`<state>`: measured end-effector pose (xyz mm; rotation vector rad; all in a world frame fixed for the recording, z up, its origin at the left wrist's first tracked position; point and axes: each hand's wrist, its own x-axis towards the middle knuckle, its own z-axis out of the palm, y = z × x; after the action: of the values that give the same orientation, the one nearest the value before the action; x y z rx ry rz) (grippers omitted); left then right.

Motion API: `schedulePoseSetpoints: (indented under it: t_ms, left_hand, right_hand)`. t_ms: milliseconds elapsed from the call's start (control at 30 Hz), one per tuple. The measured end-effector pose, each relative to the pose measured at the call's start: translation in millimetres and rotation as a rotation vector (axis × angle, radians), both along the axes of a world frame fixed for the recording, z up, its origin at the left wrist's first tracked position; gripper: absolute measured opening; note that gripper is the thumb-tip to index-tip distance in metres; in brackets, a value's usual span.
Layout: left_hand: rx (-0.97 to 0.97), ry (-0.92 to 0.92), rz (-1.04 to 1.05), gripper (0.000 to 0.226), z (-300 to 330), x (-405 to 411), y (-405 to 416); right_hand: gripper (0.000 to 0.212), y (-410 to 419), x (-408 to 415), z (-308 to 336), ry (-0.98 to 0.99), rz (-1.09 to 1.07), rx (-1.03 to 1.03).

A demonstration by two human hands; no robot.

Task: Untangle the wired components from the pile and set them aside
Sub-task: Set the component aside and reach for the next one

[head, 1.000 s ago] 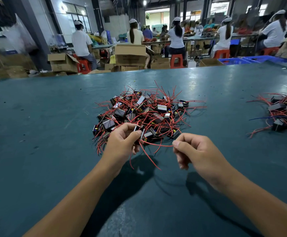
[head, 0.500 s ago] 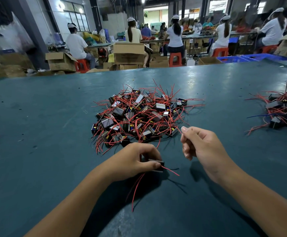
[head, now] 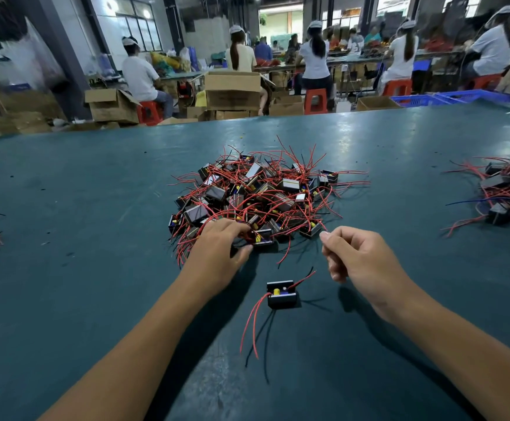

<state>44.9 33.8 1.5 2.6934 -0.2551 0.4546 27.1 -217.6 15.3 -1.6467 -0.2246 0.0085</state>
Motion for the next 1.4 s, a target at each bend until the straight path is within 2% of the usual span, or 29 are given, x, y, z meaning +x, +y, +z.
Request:
schedulePoseSetpoints:
  t_ms: [100, 233, 367, 500, 667, 733, 800, 867, 967, 1067, 1233, 1400]
  left_hand:
    - [0.162, 0.02, 0.038, 0.053, -5.3, 5.7, -2.1]
    - [0.173, -0.067, 0.054, 0.041, -1.8, 7.2, -9.7]
    - [-0.016, -0.115, 0.003, 0.033, 2.9, -3.8, -8.8]
    - [-0.331, -0.112, -0.051, 0.026, 22.1, -17.8, -8.5]
    - [-0.377, -0.199, -0.029, 0.036, 36.1, -27.0, -12.5]
    - [-0.291, -0.29, 0.021, 0.033, 37.7, -31.0, -15.2]
    - [-0.074, -0.48, 0.059, 0.03, 38.0, -33.8, -21.6]
    - [0.02, -0.641, -0.002, 0.027, 38.4, -38.1, -32.4]
    - [0.079, -0.717, -0.122, 0.024, 37.9, -44.9, -49.6]
    - [0.098, -0.7, -0.152, 0.025, 34.8, -46.6, -53.7]
    - [-0.019, -0.585, -0.232, 0.022, 35.8, -46.5, -51.4]
    - [-0.384, -0.225, -0.451, 0.02, 37.3, -53.8, -56.0]
  right_hand:
    - [0.037, 1.9, 0.3, -2.2, 0.003, 0.01, -0.008]
    - [0.037, 4.1, -0.5, -3.1, 0.002, 0.023, -0.023]
    - [0.038, 2.0, -0.6, 0.0, -0.023, -0.011, -0.008]
    - [0.037, 0.4, -0.5, 2.0, -0.079, -0.04, -0.02]
    - [0.027, 2.2, -3.2, 1.1, -0.265, -0.089, -0.187]
    - [0.024, 2.5, -5.5, 2.1, -0.338, -0.107, -0.251]
    - [0.019, 2.9, -7.5, 3.7, -0.401, -0.125, -0.292]
    - [0.013, 4.9, -10.4, 6.9, -0.431, -0.141, -0.302]
    - [0.02, 8.9, -14.1, 9.7, -0.375, -0.087, -0.225]
    - [0.015, 11.6, -14.8, 14.2, -0.276, -0.005, -0.052]
    - [0.013, 9.9, -14.5, 17.9, -0.134, 0.0, 0.164]
    - [0.017, 9.2, -10.6, 21.5, -0.017, 0.005, 0.356]
